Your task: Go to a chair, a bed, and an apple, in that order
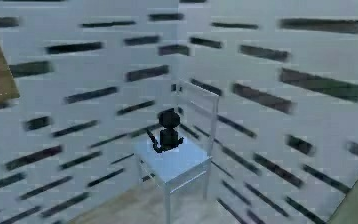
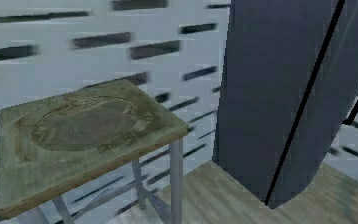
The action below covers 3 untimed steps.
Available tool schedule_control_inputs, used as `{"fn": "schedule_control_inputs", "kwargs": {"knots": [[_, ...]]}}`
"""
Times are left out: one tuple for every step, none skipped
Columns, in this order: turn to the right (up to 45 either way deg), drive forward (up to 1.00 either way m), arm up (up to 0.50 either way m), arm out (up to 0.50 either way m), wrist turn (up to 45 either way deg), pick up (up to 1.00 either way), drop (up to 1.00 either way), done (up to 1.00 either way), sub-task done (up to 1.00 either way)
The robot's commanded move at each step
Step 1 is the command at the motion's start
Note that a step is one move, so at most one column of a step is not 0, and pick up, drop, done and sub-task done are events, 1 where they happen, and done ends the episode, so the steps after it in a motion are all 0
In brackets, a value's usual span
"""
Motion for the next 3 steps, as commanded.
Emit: {"fn": "schedule_control_inputs", "kwargs": {"knots": [[0.0, 0.0, 0.0, 0.0, 0.0, 0.0, 0.0, 0.0, 1.0], [-45.0, 0.0, 0.0, 0.0, 0.0, 0.0, 0.0, 0.0, 0.0], [-45.0, 0.0, 0.0, 0.0, 0.0, 0.0, 0.0, 0.0, 0.0]]}}
